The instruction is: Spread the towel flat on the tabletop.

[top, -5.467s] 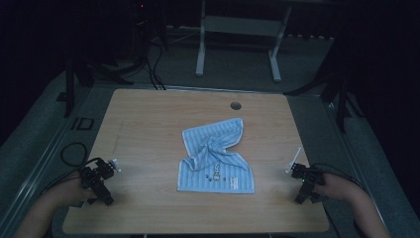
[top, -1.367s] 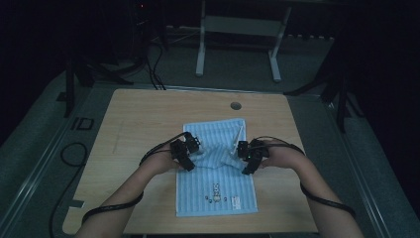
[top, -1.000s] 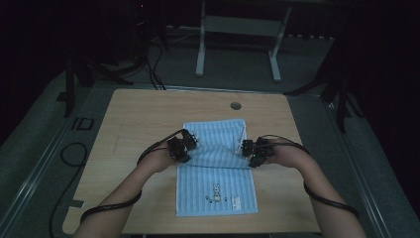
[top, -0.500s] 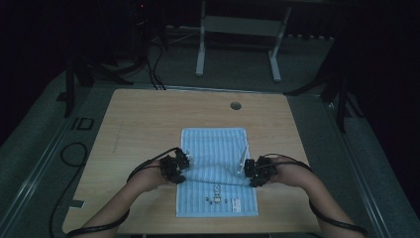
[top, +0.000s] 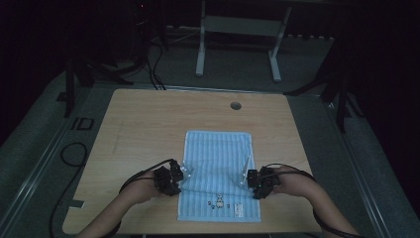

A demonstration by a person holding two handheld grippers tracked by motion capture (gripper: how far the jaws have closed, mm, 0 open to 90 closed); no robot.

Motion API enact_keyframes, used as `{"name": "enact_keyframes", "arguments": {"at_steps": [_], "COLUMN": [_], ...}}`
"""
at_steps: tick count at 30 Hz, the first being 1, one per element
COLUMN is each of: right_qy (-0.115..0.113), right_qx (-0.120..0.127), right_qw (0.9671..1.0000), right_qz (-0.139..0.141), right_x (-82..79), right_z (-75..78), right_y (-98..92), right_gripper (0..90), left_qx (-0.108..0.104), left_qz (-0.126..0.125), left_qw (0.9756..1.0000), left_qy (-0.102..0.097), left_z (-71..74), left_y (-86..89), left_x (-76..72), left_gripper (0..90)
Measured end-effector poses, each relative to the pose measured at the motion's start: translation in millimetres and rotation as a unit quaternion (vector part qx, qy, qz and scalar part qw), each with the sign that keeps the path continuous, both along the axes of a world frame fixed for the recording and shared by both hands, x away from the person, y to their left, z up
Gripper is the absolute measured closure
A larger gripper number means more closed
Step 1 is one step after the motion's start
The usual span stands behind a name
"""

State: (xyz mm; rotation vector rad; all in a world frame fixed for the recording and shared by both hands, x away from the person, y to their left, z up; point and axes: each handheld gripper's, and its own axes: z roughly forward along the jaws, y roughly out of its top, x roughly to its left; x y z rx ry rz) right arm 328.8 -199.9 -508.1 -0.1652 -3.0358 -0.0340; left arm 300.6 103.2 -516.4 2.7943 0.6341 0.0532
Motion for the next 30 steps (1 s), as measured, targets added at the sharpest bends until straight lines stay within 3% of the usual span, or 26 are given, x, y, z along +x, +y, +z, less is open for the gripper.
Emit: {"name": "enact_keyframes", "arguments": {"at_steps": [3,6,7,9,12,15,17,19,24,30], "right_qy": [-0.013,-0.017,-0.021,-0.033,-0.041,-0.053,-0.058,-0.06,-0.049,-0.043], "right_qx": [0.013,0.023,0.023,0.025,0.044,0.052,0.047,0.035,0.014,0.004], "right_qw": [0.9997,0.9994,0.9993,0.9988,0.9975,0.9963,0.9962,0.9968,0.9976,0.9982], "right_qz": [-0.014,-0.019,-0.023,-0.024,-0.036,-0.042,-0.046,-0.041,-0.046,-0.043], "right_x": [2.1,6.5,8.5,14.1,27.7,42.7,52.3,60.1,77.1,80.0], "right_z": [6.8,16.3,19.7,25.3,30.8,29.5,25.3,19.8,7.4,-6.7], "right_y": [-5.4,-11.2,-12.2,-13.2,-11.7,-5.1,1.4,8.0,19.2,23.5], "right_gripper": [66.6,72.8,80.4,86.1,89.4,89.3,89.3,89.3,89.4,89.5], "left_qx": [-0.008,-0.019,-0.024,-0.02,-0.022,-0.027,-0.025,-0.028,-0.012,-0.002], "left_qz": [-0.002,-0.007,-0.007,-0.012,-0.013,-0.004,-0.001,0.009,0.019,0.013], "left_qw": [1.0,0.9998,0.9997,0.9996,0.9992,0.9989,0.9988,0.999,0.9994,0.9998], "left_qy": [-0.005,-0.005,-0.006,-0.014,-0.031,-0.038,-0.042,-0.033,-0.026,-0.015], "left_z": [7.0,18.6,21.9,28.5,36.1,38.6,38.4,35.4,19.5,2.9], "left_y": [0.4,0.4,-0.3,-2.7,-8.0,-12.7,-16.4,-20.7,-34.0,-41.6], "left_x": [-2.1,-1.2,-0.4,2.7,14.6,36.4,51.1,64.9,89.0,90.6], "left_gripper": [74.9,72.4,72.5,72.4,71.6,68.2,66.6,66.6,69.5,69.5]}}
